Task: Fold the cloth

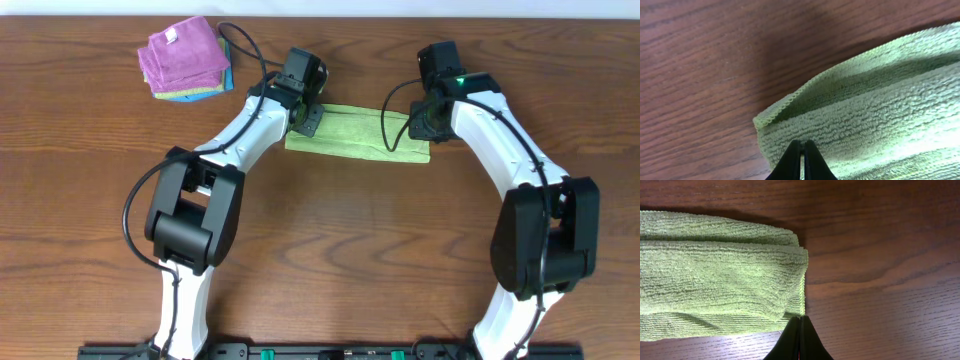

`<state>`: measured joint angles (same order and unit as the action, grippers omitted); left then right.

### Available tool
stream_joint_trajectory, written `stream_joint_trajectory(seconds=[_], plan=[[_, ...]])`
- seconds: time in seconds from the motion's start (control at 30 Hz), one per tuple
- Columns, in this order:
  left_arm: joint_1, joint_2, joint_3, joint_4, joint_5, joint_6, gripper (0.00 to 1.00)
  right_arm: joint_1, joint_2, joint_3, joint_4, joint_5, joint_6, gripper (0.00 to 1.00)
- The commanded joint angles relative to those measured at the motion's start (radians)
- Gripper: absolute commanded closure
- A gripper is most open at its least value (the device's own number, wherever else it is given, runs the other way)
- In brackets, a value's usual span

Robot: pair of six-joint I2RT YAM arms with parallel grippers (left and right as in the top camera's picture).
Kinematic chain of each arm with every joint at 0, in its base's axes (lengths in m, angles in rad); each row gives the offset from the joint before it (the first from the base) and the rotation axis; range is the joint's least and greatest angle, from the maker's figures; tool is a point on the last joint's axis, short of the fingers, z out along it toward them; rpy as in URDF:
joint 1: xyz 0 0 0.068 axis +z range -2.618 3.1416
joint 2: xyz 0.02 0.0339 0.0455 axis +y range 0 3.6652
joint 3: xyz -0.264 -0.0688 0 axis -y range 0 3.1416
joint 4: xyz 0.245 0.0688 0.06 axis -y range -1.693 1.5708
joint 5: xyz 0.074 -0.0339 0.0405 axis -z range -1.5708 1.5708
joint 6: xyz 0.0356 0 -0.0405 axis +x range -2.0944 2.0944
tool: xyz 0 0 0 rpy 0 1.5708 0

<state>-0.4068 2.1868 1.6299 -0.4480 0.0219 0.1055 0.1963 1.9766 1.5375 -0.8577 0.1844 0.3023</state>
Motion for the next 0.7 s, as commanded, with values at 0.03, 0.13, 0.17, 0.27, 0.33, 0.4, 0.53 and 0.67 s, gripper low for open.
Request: stream_joint_trajectory(seconds=[0.03, 0.13, 0.17, 0.27, 0.33, 0.4, 0.53, 0.67], plan=[[0.003, 0.001, 0.017, -0.009, -0.003, 0.010, 0.94, 0.000, 0.006, 0.018, -0.003, 0.021, -0.011, 0.99], [0.002, 0.001, 0.017, -0.012, -0.003, 0.011, 0.94, 0.000, 0.006, 0.018, -0.003, 0.021, -0.011, 0.99], [0.003, 0.001, 0.017, -0.012, -0.002, 0.010, 0.94, 0.000, 0.006, 0.018, -0.003, 0.021, -0.011, 0.99], [0.003, 0.002, 0.016, -0.011, -0.002, 0.011, 0.94, 0.000, 0.006, 0.018, -0.002, 0.021, -0.011, 0.98], [0.003, 0.010, 0.016, -0.011, -0.002, 0.010, 0.94, 0.000, 0.006, 0.018, -0.002, 0.021, -0.011, 0.99], [0.002, 0.028, 0.016, -0.011, 0.001, 0.010, 0.94, -0.001, 0.006, 0.018, -0.003, 0.021, -0.011, 0.99], [0.002, 0.064, 0.016, -0.012, 0.034, 0.002, 0.94, -0.018, 0.007, 0.018, -0.020, 0.041, -0.011, 0.99], [0.002, 0.071, 0.016, -0.010, 0.034, -0.001, 0.94, -0.092, 0.007, 0.017, -0.029, 0.022, -0.011, 0.99]])
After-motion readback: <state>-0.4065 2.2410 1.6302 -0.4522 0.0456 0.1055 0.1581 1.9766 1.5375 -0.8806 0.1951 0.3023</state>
